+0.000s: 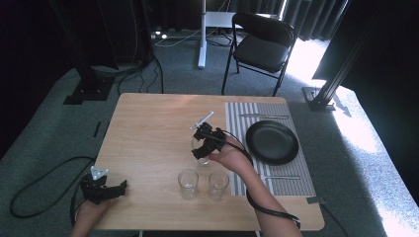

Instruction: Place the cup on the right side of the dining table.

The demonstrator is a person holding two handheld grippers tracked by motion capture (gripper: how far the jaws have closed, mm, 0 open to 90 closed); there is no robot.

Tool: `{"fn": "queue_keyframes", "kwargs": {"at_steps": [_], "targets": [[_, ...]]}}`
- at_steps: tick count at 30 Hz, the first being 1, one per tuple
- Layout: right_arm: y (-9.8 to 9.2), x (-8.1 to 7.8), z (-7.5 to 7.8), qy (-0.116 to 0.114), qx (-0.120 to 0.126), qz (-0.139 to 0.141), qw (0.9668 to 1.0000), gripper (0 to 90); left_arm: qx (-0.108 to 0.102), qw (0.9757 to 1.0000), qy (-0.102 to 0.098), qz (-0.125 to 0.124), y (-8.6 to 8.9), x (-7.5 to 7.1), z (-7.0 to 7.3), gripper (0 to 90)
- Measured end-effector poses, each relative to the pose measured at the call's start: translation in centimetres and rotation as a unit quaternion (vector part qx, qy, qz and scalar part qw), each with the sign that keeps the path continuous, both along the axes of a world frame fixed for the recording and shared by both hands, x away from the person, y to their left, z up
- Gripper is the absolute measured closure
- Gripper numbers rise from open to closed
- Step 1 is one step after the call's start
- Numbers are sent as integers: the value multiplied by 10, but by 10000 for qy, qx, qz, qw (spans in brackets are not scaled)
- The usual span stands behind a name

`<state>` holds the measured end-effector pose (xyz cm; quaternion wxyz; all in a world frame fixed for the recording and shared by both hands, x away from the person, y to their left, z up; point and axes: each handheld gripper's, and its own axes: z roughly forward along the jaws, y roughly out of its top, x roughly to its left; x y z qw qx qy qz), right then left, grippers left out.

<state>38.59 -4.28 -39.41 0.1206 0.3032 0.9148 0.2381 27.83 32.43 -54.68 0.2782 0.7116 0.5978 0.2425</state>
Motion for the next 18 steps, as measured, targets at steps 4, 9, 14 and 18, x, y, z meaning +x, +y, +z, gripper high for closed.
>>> {"fn": "queue_keyframes", "kwargs": {"at_steps": [4, 9, 14, 18], "targets": [[-8, 4, -2, 42, -14, -108, 9999, 285, 0, 10000, 0, 0, 0, 0, 0, 5], [-31, 15, -2, 21, 7, -415, 9991, 285, -4, 10000, 5, 1, 0, 0, 0, 6], [-47, 24, 0, -36, -67, -647, 9979, 285, -3, 10000, 4, 0, 0, 0, 0, 5], [-60, 34, 0, -65, -169, -843, 9963, 285, -2, 10000, 5, -2, 0, 0, 0, 5]]}}
